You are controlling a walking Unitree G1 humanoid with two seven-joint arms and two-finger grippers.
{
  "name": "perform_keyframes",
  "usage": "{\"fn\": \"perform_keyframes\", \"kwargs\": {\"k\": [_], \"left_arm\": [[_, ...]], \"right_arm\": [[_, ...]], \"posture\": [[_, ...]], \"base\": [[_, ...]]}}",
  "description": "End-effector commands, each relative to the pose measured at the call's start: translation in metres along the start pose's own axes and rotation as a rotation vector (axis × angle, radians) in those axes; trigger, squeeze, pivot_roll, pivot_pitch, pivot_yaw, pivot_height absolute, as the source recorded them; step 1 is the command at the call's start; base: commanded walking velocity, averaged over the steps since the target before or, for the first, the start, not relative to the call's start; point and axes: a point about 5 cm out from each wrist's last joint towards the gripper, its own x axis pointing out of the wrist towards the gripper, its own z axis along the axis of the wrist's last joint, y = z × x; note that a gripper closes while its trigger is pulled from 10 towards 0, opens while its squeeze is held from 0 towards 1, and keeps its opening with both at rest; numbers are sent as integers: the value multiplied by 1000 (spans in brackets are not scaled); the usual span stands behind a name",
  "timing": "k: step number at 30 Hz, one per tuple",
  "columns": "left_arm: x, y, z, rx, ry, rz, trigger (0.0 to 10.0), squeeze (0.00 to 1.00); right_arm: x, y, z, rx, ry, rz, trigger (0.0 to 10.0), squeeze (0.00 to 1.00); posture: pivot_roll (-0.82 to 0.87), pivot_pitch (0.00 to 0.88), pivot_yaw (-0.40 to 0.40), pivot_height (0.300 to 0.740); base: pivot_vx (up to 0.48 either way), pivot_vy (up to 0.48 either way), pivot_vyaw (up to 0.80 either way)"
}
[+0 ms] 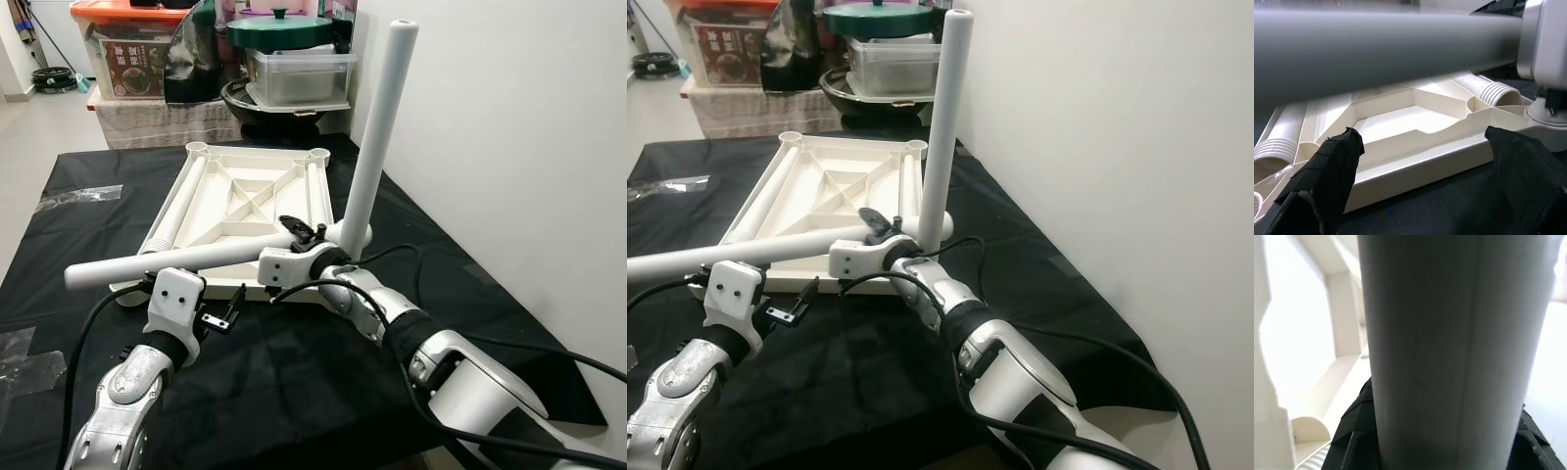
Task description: Building children table
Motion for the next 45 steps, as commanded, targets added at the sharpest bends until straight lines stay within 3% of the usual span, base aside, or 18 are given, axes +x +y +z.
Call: {"fn": "perform_keyframes", "kwargs": {"k": [1, 9, 13, 16, 20, 24, 28, 33, 39, 45], "left_arm": [[0, -5, 0, -4, -8, -10, 10000, 0], [-1, -5, -1, -6, -10, -6, 10000, 0], [-2, -6, -3, -10, -8, -2, 10000, 0], [-2, -10, -5, -20, -3, -6, 10000, 0], [-1, -12, -6, -25, -1, -8, 10000, 0], [0, -14, -8, -34, 1, -14, 10000, 0], [0, -13, -8, -35, 1, -14, 10000, 0], [1, -11, -9, -33, 1, -11, 10000, 0], [1, -11, -8, -33, -4, -9, 10000, 0], [1, -14, -10, -38, 0, -19, 10000, 0]], "right_arm": [[4, -14, -2, 41, 34, -63, 10000, 0], [5, -20, -10, 35, 82, -63, 10000, 0], [0, -12, -17, 45, 70, 29, 10000, 0], [-15, 3, -22, 64, 15, 136, 10000, 0], [-27, 11, -26, 62, -16, 180, 10000, 0], [-66, 20, -42, 70, -27, 228, 10000, 0], [-70, 20, -44, 72, -21, 232, 10000, 0], [-93, 12, -59, 100, 48, 237, 10000, 0], [-116, -1, -54, 133, 84, 233, 10000, 0], [-131, 0, -50, 144, 92, 253, 10000, 0]], "posture": [[142, 0, -91, 740], [133, 0, -102, 740], [109, 0, -101, 740], [81, 0, -97, 740], [67, 0, -92, 740], [28, 0, -82, 740], [28, 0, -82, 740], [-9, 0, -73, 740], [-27, 0, -70, 740], [-37, 0, -65, 740]], "base": [[0, 0, 0], [0, 0, 0], [0, 0, 0], [0, 0, 0], [0, 0, 0], [0, 0, 0], [0, 0, 0], [0, 0, 0], [0, 0, 0], [0, 0, 0]]}}
